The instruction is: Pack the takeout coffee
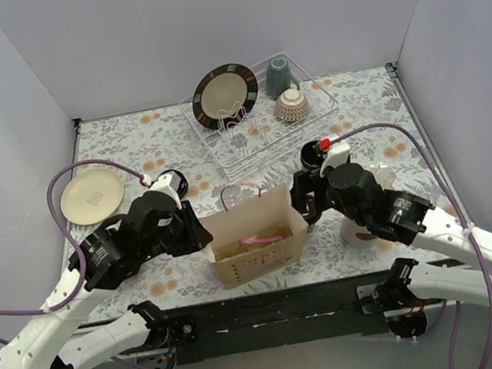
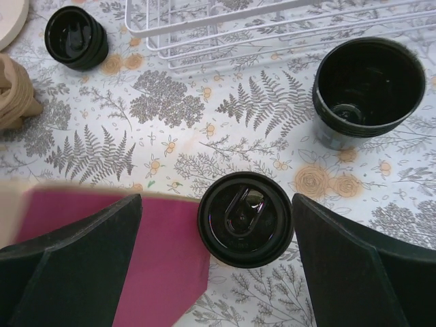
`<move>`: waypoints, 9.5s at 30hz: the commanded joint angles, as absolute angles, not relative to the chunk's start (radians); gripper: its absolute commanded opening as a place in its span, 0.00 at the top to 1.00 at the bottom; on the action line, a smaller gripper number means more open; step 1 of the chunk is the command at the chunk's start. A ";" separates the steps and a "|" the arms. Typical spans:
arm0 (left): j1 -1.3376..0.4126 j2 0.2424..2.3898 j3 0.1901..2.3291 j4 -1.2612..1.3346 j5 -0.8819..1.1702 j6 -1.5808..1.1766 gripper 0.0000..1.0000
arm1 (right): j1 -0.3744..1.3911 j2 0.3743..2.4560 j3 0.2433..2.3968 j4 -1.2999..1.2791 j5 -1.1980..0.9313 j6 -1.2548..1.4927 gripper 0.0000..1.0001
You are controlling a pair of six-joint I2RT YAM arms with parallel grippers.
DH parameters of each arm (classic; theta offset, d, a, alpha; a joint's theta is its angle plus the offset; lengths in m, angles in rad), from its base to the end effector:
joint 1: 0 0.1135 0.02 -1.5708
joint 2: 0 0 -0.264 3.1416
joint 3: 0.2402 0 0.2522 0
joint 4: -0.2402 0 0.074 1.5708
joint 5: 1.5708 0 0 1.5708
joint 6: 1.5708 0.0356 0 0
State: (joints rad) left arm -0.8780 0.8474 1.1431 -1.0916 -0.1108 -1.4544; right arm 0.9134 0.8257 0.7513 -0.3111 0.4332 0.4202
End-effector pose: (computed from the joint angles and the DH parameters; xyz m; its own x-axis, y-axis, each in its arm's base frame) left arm 0.0916 -0.1042 0.3620 -0.7635 -0.6257 -0.1597 -0.3702 0.6267 -0.6857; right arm 0.1269 0.1399 0.3092 -0.4059 0.0801 -0.9104 -0.3452 0.9089 0.2339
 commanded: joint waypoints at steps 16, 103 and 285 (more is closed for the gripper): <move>-0.874 0.876 1.252 -1.227 -0.121 -1.732 0.47 | 0.832 1.121 1.406 -0.808 0.508 0.437 0.07; -0.606 0.982 1.218 -1.015 0.060 -1.058 1.00 | 0.713 1.520 1.249 -0.951 0.173 0.374 0.14; -0.607 1.035 1.149 -0.712 0.308 -0.962 0.63 | 1.140 1.262 1.405 -0.784 0.173 -0.451 0.57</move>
